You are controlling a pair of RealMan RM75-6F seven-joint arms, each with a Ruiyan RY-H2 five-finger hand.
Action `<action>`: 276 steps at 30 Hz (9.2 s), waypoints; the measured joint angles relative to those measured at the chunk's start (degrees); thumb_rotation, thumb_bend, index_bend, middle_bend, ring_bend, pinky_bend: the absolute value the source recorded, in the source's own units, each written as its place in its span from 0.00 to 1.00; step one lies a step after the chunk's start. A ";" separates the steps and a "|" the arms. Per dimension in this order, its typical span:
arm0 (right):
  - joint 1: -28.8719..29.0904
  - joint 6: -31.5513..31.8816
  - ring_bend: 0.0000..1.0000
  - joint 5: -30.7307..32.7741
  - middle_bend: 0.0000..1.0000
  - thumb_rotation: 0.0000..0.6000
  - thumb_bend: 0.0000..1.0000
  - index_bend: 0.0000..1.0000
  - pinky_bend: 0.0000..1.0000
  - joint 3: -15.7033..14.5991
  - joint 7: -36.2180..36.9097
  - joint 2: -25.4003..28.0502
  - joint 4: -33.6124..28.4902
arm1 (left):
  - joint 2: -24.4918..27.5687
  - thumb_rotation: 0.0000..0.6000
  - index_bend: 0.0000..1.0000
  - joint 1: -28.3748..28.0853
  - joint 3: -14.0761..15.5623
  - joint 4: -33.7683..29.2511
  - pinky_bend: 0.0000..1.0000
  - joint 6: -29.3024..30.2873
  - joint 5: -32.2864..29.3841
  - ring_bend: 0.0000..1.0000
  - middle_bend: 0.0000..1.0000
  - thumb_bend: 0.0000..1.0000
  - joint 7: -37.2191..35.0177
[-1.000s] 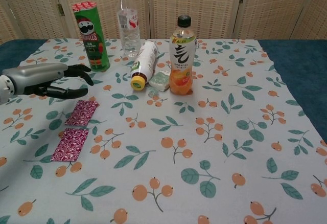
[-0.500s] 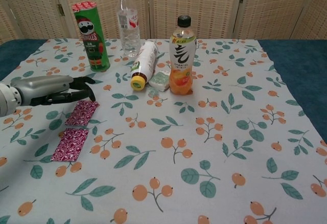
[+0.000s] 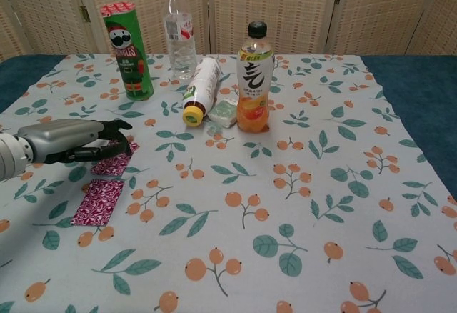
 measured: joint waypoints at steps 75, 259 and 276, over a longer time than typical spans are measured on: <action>-0.49 0.64 0.00 -0.13 0.00 0.78 0.19 0.00 0.00 0.27 1.24 0.16 0.44 | 7.85 0.00 0.25 7.58 2.66 -9.61 0.00 8.41 2.82 0.00 0.00 0.43 1.58; -1.91 2.50 0.00 -1.51 0.00 0.82 0.20 0.00 0.00 0.02 5.74 1.18 2.27 | 10.40 1.00 0.23 -0.57 1.12 -7.07 0.00 -0.71 -17.87 0.00 0.00 0.33 15.60; -1.94 2.37 0.00 -1.40 0.00 0.82 0.20 0.00 0.00 0.03 5.96 1.02 2.48 | 9.83 1.00 0.20 -0.85 1.59 -5.93 0.00 -2.32 -20.38 0.00 0.00 0.33 16.84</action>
